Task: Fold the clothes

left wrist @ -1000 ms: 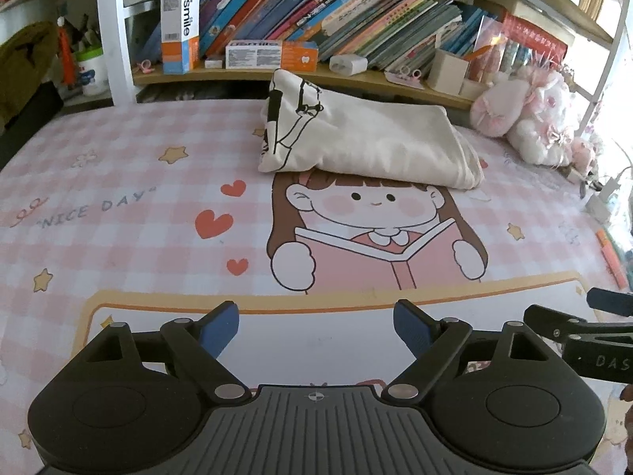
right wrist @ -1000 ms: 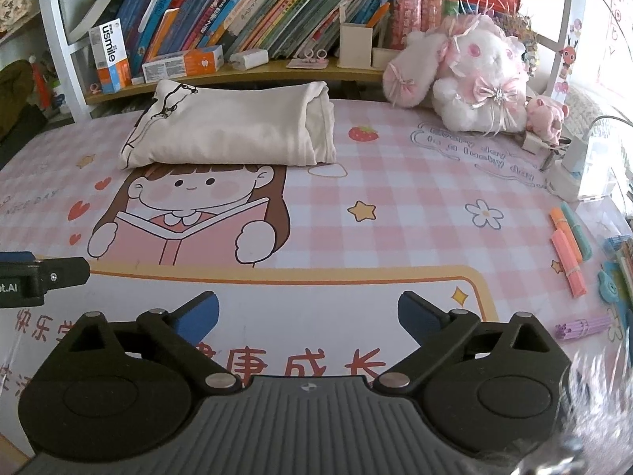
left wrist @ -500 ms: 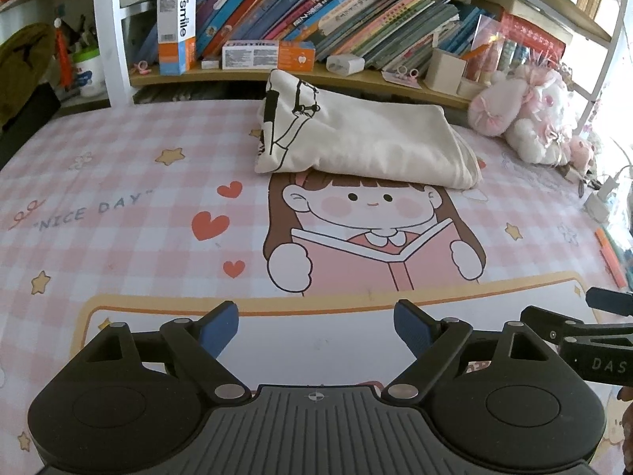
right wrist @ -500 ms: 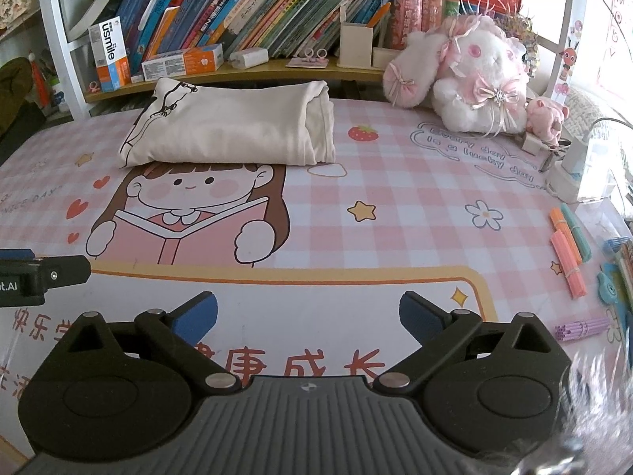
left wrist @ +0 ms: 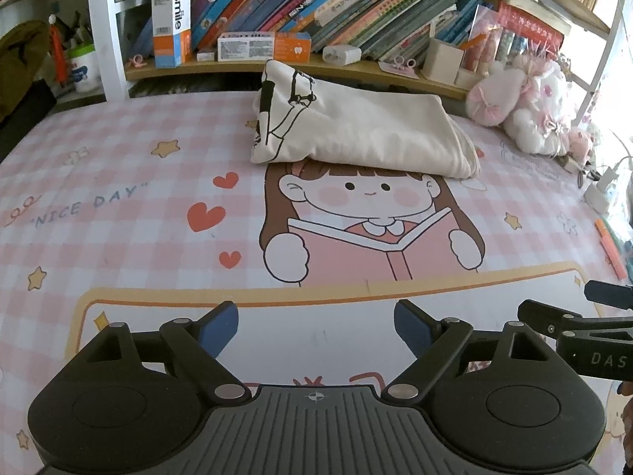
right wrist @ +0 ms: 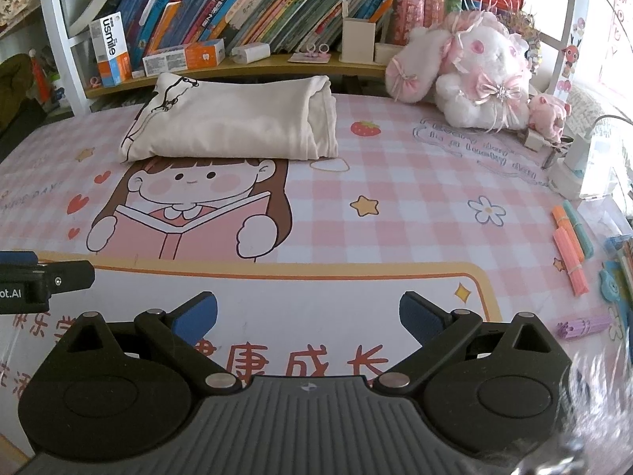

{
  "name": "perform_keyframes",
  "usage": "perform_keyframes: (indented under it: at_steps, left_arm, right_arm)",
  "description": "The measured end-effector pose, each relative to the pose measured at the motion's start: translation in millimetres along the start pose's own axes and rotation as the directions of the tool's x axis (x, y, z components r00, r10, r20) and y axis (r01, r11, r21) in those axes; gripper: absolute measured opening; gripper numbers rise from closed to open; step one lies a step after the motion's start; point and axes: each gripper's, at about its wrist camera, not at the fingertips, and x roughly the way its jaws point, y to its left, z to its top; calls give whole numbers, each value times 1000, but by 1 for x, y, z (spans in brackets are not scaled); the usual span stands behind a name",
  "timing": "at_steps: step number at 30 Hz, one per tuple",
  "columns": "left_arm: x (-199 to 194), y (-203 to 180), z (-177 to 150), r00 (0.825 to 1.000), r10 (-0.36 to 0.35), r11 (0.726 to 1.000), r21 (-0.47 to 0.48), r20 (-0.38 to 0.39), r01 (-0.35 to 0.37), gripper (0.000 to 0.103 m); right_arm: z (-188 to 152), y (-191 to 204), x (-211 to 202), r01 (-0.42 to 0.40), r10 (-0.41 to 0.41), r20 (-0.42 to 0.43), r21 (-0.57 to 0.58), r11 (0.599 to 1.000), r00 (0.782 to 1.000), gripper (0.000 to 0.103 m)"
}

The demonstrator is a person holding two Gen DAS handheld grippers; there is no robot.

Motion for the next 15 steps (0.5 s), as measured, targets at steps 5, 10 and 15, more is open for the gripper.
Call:
perform_keyframes:
  at_steps: [5, 10, 15]
  left_arm:
    - [1, -1, 0, 1000, 2, 1000, 1, -7, -2, 88]
    - [2, -1, 1, 1000, 5, 1000, 1, -11, -5, 88]
    - [3, -1, 1, 1000, 7, 1000, -1, -18, -7, 89]
  right_arm:
    - [-1, 0, 2, 1, -1, -7, 1, 1000, 1000, 100]
    - [-1, 0, 2, 1, -1, -12, 2, 1000, 1000, 100]
    - [-1, 0, 4, 1, -1, -18, 4, 1000, 1000, 100]
